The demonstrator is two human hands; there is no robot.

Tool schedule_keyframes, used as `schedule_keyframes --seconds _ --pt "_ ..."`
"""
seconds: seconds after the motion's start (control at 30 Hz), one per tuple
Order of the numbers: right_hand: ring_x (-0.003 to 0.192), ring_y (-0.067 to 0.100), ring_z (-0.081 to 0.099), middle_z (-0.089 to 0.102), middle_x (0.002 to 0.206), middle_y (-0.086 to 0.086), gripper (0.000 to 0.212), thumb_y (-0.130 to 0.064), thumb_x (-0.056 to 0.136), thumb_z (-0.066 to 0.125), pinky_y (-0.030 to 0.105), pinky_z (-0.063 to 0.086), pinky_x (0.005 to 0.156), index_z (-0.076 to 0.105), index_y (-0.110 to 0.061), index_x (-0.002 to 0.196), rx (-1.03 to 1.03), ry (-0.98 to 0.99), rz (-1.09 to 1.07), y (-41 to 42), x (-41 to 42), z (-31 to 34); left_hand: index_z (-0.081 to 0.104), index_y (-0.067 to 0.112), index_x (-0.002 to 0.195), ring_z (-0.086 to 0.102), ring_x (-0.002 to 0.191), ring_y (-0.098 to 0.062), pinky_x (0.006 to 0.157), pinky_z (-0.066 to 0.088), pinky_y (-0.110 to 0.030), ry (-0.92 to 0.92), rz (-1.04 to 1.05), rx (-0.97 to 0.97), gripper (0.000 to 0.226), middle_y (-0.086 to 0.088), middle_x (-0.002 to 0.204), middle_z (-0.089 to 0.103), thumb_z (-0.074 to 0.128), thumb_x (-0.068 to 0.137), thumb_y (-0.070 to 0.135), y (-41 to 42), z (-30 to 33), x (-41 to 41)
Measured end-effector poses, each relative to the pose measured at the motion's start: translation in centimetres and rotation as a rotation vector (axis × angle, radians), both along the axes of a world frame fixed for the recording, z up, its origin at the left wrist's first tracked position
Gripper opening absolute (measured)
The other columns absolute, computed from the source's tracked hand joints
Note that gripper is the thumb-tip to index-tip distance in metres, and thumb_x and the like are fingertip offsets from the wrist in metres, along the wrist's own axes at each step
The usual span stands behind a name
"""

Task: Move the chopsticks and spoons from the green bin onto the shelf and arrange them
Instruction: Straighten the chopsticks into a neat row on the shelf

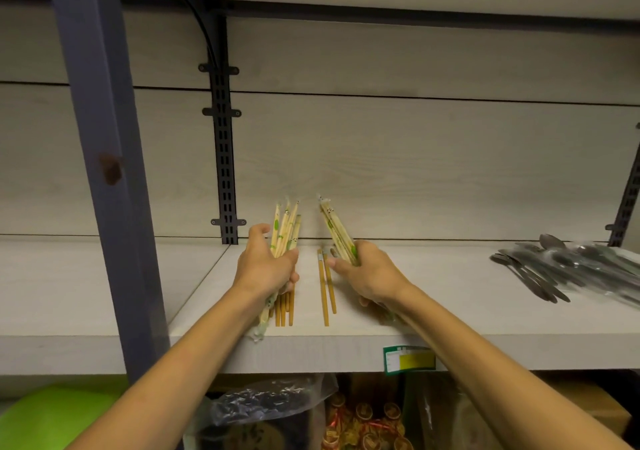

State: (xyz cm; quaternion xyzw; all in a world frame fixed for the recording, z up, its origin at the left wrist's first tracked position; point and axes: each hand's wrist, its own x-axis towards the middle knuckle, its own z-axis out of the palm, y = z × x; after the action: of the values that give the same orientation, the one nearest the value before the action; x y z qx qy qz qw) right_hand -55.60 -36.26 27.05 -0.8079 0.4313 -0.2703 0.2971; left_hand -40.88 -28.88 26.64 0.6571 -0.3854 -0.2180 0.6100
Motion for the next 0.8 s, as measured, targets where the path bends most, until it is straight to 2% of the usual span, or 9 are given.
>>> schedule_keyframes --seconds 0.07,0.17,0.3,0.4,0.47,0.53,0.7,0.8 --pt "0.049 0.022 0.056 0.060 0.084 0.012 0.029 -0.032 0.095 0.053 0.045 0.055 0.053 0.052 -0.006 0.108 0.031 -0.055 0.009 -0.3 -0.3 0.0 0.026 0.028 0.138 0.058 0.052 -0.017 0.044 0.050 -0.026 0.011 -0.019 -0.009 0.059 -0.018 0.097 0.065 0.059 0.093 0.012 -0.3 0.2 -0.3" --pt "0.049 0.024 0.060 0.060 0.072 0.013 0.017 -0.020 0.093 0.051 0.054 0.058 0.061 0.053 -0.006 0.104 0.097 -0.169 0.019 -0.6 -1.3 0.3 0.026 0.024 0.140 0.058 0.052 -0.017 0.045 0.050 -0.025 0.017 -0.062 -0.010 0.060 -0.018 0.109 0.063 0.060 0.092 0.010 -0.6 0.7 -1.2" --pt "0.058 0.021 0.060 0.059 0.073 0.011 0.008 -0.009 0.094 0.053 0.046 0.060 0.067 0.052 -0.012 0.101 0.126 -0.292 -0.018 -1.3 -3.8 1.4 0.029 0.015 0.137 0.058 0.053 -0.018 0.044 0.050 -0.026 0.085 -0.141 -0.012 0.058 -0.021 0.102 0.064 0.061 0.091 0.005 -1.7 1.5 -3.1" --pt "0.058 0.017 0.056 0.058 0.073 0.009 0.019 -0.007 0.092 0.056 0.029 0.055 0.053 0.055 -0.005 0.111 0.116 -0.281 -0.121 -2.3 -6.7 1.7 0.029 0.012 0.135 0.057 0.053 -0.017 0.043 0.049 -0.024 0.145 -0.188 -0.012 0.056 -0.022 0.097 0.063 0.060 0.090 0.002 -3.0 2.0 -5.3" --pt "0.060 0.017 0.057 0.059 0.078 0.009 0.035 -0.006 0.091 0.057 0.024 0.050 0.048 0.052 -0.001 0.125 0.117 -0.247 -0.165 -3.0 -8.9 1.6 0.031 0.012 0.131 0.058 0.054 -0.017 0.042 0.049 -0.023 0.190 -0.225 -0.013 0.052 -0.023 0.101 0.063 0.060 0.090 0.000 -4.1 2.2 -7.3" --pt "0.063 0.017 0.057 0.060 0.084 0.010 0.040 -0.008 0.091 0.058 0.023 0.048 0.047 0.050 -0.002 0.130 0.109 -0.199 -0.180 -3.4 -10.9 1.4 0.033 0.014 0.126 0.056 0.051 -0.018 0.039 0.046 -0.022 0.254 -0.263 -0.012 0.047 -0.023 0.098 0.061 0.058 0.089 -0.001 -5.2 2.1 -9.4" --pt "0.064 0.020 0.057 0.062 0.084 0.014 0.021 -0.009 0.089 0.058 0.028 0.045 0.048 0.060 -0.004 0.109 0.059 -0.093 -0.225 -4.7 -14.3 0.9 0.035 0.011 0.116 0.052 0.039 -0.015 0.036 0.038 -0.019 0.343 -0.300 0.026 0.038 -0.023 0.099 0.057 0.054 0.087 -0.005 -8.0 1.6 -14.1" --pt "0.062 0.020 0.055 0.063 0.083 0.014 0.015 -0.011 0.089 0.059 0.027 0.043 0.047 0.059 -0.006 0.103 0.049 -0.076 -0.236 -5.5 -15.5 0.8 0.040 0.013 0.104 0.052 0.048 -0.019 0.043 0.036 -0.026 0.349 -0.309 0.025 0.028 -0.021 0.102 0.055 0.052 0.087 -0.006 -9.1 1.5 -15.9"
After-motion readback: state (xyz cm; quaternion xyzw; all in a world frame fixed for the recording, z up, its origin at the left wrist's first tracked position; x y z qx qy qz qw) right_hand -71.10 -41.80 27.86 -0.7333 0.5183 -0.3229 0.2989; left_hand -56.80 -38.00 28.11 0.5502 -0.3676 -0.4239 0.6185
